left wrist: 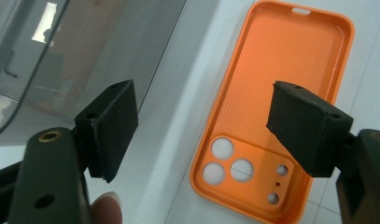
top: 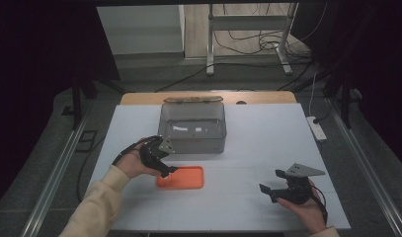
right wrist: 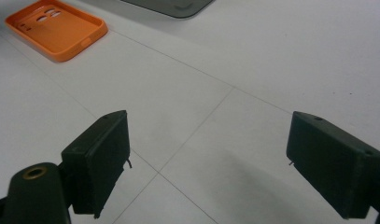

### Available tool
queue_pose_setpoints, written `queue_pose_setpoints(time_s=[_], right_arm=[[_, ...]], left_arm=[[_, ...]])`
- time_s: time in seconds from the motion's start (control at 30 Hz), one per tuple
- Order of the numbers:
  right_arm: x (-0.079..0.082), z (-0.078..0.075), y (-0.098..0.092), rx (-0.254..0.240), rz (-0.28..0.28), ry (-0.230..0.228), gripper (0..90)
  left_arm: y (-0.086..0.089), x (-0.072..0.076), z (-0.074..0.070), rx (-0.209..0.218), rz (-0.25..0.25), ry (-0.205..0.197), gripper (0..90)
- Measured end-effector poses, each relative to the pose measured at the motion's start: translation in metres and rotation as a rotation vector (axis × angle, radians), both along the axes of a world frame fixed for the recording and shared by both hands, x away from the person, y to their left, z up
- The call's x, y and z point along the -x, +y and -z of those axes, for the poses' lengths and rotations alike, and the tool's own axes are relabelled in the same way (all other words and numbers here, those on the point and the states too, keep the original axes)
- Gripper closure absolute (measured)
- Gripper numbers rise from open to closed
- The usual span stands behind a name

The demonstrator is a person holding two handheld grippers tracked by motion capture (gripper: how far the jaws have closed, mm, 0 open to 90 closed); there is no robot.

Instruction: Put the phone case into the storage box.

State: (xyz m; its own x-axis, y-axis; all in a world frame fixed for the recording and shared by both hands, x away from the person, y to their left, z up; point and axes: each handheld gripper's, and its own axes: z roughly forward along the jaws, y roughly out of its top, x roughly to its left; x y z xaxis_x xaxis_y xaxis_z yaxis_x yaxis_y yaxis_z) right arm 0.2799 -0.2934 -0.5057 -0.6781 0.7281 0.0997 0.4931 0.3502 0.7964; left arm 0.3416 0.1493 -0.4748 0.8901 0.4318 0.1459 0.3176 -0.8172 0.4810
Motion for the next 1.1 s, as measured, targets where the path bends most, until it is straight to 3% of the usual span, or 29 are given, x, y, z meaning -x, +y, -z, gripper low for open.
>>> queue_pose_setpoints(time_s=[0.57, 0.93, 1.1], right_arm=[[0.0, 0.0, 0.0, 0.003, -0.001, 0.001, 13.7], [0.0, 0.001, 0.0, 0.005, 0.001, 0.001, 13.7], [0.0, 0.0, 0.0, 0.006, 0.0, 0.0, 13.7]], left_arm=[[-0.005, -0.005, 0.01, -0.034, 0.016, 0.026, 26.7], [-0.008, -0.009, 0.018, -0.08, 0.026, 0.046, 31.7], [-0.008, -0.011, 0.02, -0.079, 0.029, 0.059, 35.3]])
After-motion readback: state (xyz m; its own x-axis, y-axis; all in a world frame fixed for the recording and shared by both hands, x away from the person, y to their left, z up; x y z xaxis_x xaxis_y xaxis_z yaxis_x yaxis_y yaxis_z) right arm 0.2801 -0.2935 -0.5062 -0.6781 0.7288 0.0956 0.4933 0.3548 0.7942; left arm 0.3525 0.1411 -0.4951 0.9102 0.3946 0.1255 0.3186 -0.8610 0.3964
